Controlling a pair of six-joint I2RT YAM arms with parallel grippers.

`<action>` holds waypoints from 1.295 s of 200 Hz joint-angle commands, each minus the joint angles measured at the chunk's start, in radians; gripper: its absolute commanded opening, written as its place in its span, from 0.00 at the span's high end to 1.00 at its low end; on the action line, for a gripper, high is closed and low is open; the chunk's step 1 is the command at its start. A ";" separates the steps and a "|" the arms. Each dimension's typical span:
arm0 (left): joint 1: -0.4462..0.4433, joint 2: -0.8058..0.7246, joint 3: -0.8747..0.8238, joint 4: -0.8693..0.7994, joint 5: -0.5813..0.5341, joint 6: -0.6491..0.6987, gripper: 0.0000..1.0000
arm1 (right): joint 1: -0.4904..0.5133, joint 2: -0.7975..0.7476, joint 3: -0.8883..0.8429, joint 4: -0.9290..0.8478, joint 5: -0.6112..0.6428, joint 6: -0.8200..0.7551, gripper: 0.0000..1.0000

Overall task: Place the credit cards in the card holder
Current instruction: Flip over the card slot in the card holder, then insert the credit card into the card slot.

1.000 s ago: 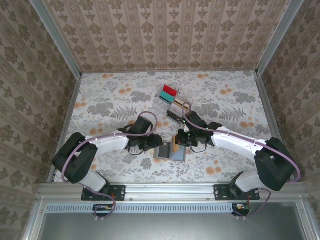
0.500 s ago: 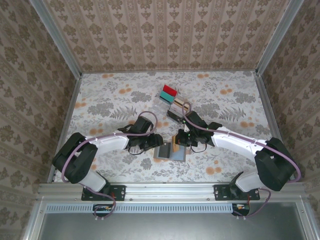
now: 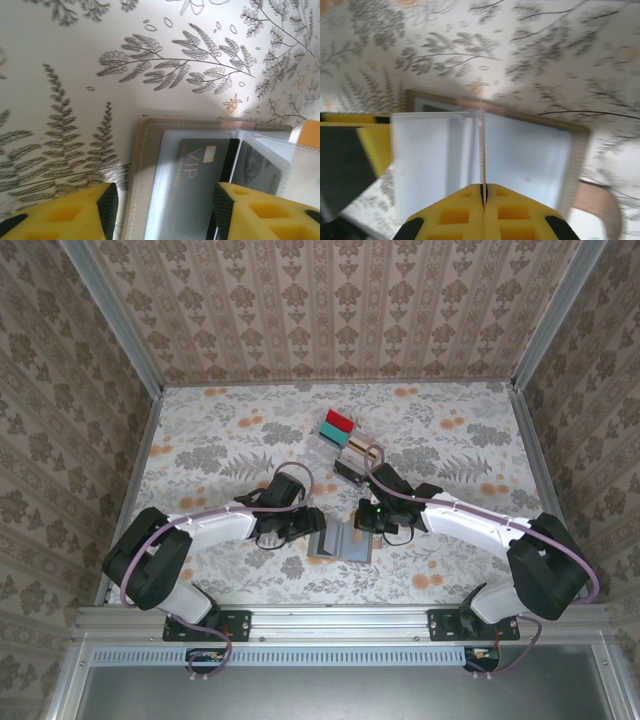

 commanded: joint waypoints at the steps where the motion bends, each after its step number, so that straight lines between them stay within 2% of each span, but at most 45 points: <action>1: -0.005 -0.054 0.012 -0.068 -0.068 -0.010 0.42 | -0.016 -0.109 0.002 -0.114 0.145 0.006 1.00; 28: -0.002 -0.098 0.000 -0.089 -0.108 -0.007 0.36 | -0.040 -0.195 -0.032 -0.091 0.146 -0.002 1.00; 47: -0.002 -0.090 0.003 -0.066 -0.087 0.009 0.35 | -0.037 -0.217 -0.083 0.037 0.061 0.029 1.00; 71: -0.002 -0.043 0.029 -0.053 -0.047 0.027 0.36 | -0.009 -0.164 -0.155 0.234 -0.048 0.099 1.00; 116: -0.004 0.012 0.045 -0.035 -0.012 0.043 0.42 | 0.015 -0.050 -0.245 0.490 -0.140 0.191 1.00; 183: -0.007 0.026 0.025 -0.028 0.002 0.039 0.47 | 0.029 0.060 -0.308 0.622 -0.162 0.247 1.00; 259: -0.025 0.048 -0.001 -0.016 0.009 0.028 0.60 | 0.048 0.131 -0.369 0.696 -0.149 0.278 1.00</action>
